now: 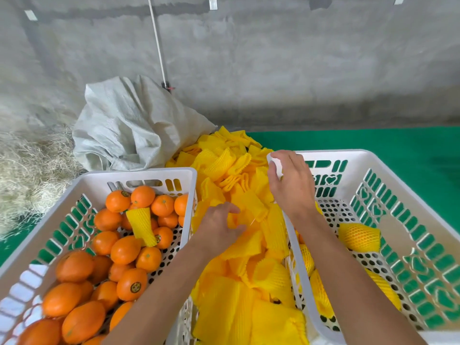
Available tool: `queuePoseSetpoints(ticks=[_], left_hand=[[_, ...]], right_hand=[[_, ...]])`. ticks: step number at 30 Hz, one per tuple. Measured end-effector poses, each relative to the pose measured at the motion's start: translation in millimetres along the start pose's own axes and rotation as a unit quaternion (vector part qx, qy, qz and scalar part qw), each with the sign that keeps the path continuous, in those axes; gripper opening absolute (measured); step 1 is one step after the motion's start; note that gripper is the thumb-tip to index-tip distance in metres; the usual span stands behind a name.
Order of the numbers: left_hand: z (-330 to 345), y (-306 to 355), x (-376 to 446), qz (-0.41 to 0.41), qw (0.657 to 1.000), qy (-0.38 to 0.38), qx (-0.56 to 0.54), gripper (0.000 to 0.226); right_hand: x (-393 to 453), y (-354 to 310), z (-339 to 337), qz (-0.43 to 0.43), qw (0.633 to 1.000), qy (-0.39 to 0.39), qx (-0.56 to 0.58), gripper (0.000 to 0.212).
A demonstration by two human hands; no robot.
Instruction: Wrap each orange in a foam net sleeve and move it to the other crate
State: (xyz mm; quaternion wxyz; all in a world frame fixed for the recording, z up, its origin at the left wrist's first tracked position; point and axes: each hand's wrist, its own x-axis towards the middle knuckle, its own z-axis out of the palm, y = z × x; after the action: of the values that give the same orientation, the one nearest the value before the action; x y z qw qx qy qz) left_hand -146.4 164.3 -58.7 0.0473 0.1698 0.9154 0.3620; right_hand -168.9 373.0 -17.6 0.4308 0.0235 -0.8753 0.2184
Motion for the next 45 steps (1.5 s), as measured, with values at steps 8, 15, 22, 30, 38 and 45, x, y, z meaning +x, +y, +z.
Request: queuePoseSetpoints(ticks=[8,15,22,30,38,45], left_hand=[[5,-6,-1,-0.023,0.99,-0.044,0.13,0.051],[1,-2,2,0.003,0.996,0.049,0.07,0.033],[-6,9,2,0.085,0.98,0.154,-0.095,0.058],[-9,11,1,0.027,0.971,0.22,-0.094,0.031],[-18,11,0,-0.025,0.924,0.249,-0.29,0.026],[-19,6,1,-0.005,0.956,0.263,-0.128,0.035]], right_hand=[[-34,-34,22,-0.08,0.882,-0.437,-0.159,0.049],[-29,-32,27,0.008,0.912,-0.402,-0.088,0.045],[-24,-46,28,0.088,0.972,-0.162,0.144,0.025],[-27,-51,31,0.261,0.876,-0.118,0.387,0.02],[-33,-54,34,0.187,0.879,-0.237,0.368,0.03],[-21,-62,26,0.467,0.598,-0.17,0.628,0.026]])
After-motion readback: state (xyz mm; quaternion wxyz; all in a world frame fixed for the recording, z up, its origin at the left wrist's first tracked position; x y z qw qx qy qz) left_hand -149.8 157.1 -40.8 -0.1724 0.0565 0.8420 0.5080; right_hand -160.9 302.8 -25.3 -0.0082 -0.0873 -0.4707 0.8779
